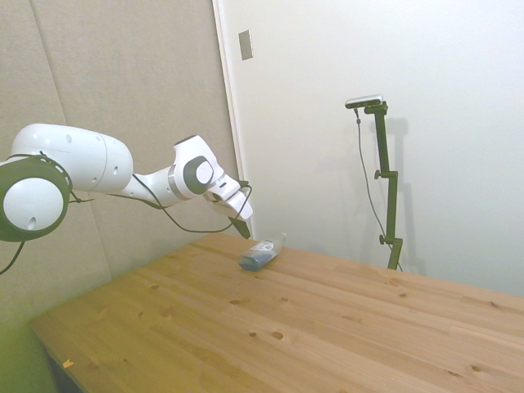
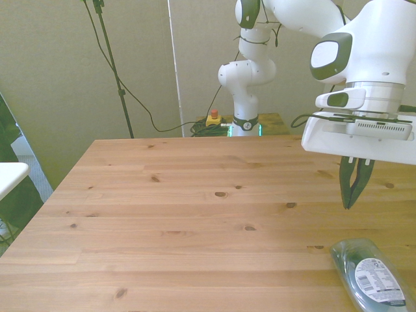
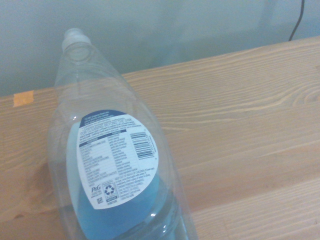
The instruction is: Knock down the dish soap
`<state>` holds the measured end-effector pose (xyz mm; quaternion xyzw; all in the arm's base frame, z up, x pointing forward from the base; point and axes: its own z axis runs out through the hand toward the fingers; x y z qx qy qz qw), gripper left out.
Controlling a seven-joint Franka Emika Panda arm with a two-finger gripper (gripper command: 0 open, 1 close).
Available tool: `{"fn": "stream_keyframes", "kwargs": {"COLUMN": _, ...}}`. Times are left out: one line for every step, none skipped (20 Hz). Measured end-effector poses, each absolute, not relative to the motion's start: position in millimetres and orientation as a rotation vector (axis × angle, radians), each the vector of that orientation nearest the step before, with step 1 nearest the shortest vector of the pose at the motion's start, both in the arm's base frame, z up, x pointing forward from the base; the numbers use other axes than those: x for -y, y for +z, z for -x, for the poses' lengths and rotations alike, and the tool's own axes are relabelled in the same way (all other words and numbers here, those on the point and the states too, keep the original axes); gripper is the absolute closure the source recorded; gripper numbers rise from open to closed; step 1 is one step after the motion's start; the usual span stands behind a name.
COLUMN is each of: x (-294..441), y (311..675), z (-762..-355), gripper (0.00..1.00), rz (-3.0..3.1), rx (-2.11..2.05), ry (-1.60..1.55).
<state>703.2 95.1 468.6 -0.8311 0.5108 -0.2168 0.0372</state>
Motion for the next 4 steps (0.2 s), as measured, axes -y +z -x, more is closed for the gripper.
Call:
{"fn": "stream_keyframes", "kwargs": {"x": -93.1, "y": 468.4, "z": -703.5, "gripper": 1.00, "rz": 2.549, "rx": -1.572, "ry": -0.666}}
{"fn": "stream_keyframes", "kwargs": {"x": -91.5, "y": 468.2, "z": -703.8, "gripper": 1.00, "rz": 2.548, "rx": -1.576, "ry": -0.666}}
{"fn": "stream_keyframes", "kwargs": {"x": -90.1, "y": 468.1, "z": -704.0, "gripper": 1.00, "rz": 2.547, "rx": -1.579, "ry": -0.666}}
{"fn": "stream_keyframes", "kwargs": {"x": -88.6, "y": 468.1, "z": -704.2, "gripper": 1.00, "rz": 2.546, "rx": -1.582, "ry": -0.667}}
